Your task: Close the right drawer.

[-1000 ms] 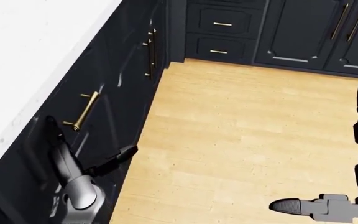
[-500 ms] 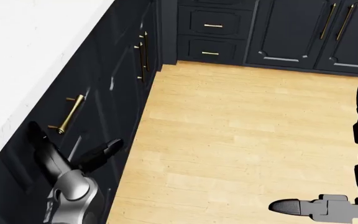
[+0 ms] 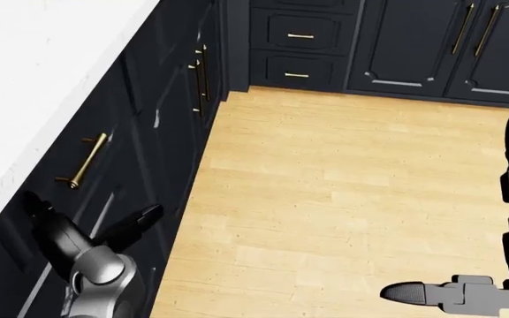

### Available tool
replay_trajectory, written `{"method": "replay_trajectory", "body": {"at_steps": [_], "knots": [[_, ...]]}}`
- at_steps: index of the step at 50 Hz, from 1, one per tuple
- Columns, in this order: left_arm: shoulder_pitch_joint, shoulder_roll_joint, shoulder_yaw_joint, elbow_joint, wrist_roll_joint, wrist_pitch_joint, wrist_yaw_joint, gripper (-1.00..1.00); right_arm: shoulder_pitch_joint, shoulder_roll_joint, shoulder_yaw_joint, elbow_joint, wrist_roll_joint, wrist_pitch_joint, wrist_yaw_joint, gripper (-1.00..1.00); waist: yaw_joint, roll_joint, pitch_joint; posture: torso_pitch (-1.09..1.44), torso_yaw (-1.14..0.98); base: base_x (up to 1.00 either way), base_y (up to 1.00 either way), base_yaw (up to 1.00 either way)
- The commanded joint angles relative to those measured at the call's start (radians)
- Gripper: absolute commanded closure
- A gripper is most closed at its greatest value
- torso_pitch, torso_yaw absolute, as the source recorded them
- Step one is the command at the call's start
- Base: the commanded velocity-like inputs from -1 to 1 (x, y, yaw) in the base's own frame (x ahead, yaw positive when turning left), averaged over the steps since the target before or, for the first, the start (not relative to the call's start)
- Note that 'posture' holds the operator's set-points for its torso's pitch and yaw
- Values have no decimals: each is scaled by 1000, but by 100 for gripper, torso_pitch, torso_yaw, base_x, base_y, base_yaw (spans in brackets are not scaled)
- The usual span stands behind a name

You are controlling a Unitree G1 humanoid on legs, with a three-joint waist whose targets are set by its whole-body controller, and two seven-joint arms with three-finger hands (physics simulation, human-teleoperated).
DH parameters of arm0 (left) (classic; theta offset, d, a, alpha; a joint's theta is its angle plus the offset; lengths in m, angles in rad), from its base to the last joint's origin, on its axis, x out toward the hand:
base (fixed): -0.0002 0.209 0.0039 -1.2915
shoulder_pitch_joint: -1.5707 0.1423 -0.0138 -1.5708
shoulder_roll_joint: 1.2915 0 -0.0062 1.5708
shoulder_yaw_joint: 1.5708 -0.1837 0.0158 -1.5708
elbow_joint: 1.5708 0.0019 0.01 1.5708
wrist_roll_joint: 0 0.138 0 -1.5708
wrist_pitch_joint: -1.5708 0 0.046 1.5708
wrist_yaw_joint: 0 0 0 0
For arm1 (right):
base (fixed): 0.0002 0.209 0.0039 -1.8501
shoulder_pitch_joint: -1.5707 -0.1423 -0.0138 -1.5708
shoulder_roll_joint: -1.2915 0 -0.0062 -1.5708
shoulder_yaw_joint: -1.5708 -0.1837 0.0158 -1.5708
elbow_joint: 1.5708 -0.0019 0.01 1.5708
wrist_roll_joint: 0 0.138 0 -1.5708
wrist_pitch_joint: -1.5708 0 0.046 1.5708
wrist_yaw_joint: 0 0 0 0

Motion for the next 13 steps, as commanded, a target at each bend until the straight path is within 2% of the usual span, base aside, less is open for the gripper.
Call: {"method": "replay_trajectory", "body": {"at_steps": [1, 13], "knots": [[-8, 31, 34, -6, -37, -4, 64, -100, -14, -7, -5, -35, 6, -26, -4, -100, 13, -4, -15, 0, 0, 0, 0, 0], [-9, 33, 36, -4, -37, 0, 65, -100, -13, -6, -2, -35, 2, -26, -4, -100, 13, -3, -16, 0, 0, 0, 0, 0]]}}
